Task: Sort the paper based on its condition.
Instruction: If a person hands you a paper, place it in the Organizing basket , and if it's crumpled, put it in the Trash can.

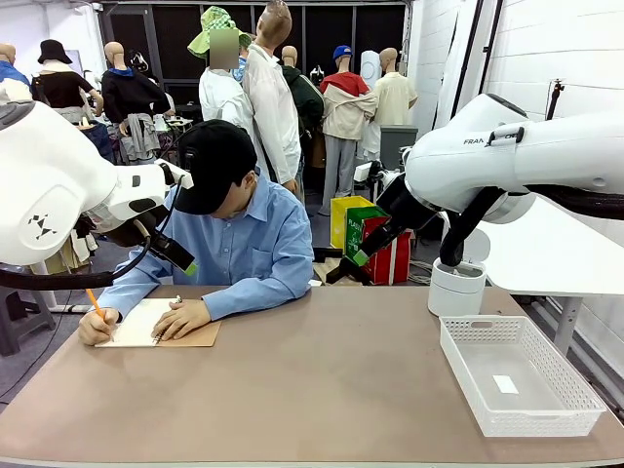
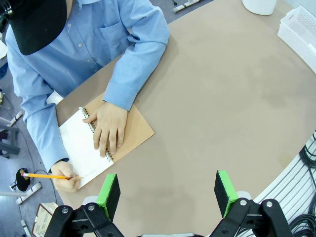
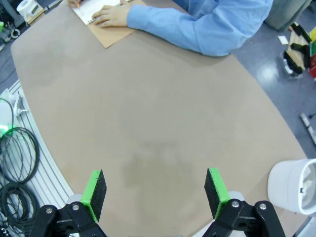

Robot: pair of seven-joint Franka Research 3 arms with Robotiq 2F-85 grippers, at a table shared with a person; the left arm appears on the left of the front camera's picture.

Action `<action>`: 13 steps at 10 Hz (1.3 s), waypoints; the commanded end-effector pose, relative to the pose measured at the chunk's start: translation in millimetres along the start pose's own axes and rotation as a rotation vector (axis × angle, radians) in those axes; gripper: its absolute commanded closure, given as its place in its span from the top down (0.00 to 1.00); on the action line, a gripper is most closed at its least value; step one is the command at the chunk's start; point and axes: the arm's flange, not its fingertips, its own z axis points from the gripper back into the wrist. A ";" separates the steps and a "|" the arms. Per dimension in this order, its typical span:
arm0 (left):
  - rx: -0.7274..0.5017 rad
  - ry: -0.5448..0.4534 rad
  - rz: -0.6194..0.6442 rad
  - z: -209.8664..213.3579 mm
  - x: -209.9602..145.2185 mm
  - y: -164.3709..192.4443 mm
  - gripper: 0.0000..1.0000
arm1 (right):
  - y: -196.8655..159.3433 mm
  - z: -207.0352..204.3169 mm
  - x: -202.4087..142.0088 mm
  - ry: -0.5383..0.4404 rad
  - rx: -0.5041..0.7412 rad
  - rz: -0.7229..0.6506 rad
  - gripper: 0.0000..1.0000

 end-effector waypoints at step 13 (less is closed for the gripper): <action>-0.001 -0.001 0.001 -0.5 -0.4 0.5 1.00 | 0.6 -0.3 0.5 0.002 -0.007 -0.009 1.00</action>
